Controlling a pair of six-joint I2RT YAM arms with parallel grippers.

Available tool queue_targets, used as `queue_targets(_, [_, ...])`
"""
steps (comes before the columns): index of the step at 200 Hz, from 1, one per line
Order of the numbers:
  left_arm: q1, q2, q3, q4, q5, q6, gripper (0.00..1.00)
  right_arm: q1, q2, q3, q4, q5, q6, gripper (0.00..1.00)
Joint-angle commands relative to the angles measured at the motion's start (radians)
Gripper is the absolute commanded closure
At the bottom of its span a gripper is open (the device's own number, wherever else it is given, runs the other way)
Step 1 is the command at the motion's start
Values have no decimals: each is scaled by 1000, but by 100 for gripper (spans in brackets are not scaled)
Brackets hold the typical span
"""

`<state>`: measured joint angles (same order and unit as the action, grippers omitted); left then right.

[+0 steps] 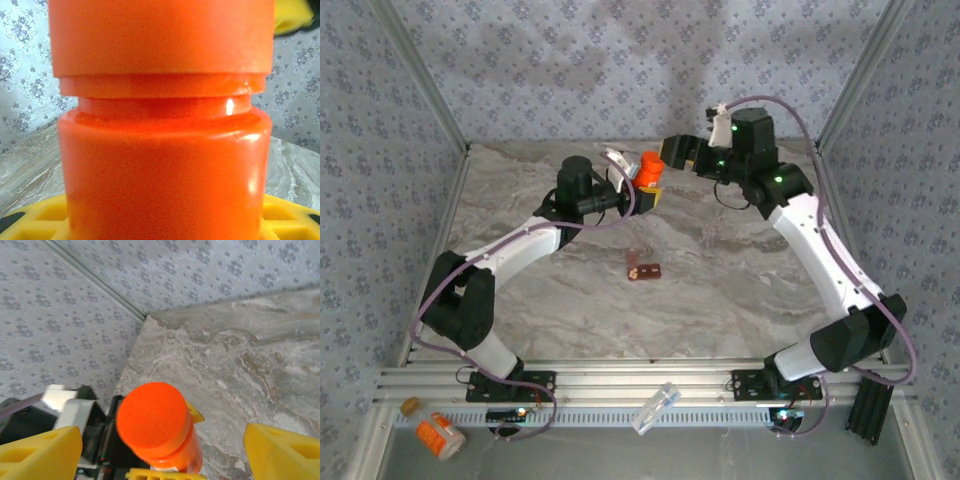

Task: Sort the pills into containers

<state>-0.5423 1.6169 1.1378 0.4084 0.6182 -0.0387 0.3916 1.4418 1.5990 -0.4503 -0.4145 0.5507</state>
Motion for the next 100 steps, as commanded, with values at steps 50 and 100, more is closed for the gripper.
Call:
queue_targets(50, [40, -10, 103, -25, 272, -46, 100, -85, 70, 118, -226, -322, -406, 15])
queue_targets(100, [40, 11, 144, -95, 340, -30, 100, -74, 130, 187, -261, -367, -451, 14])
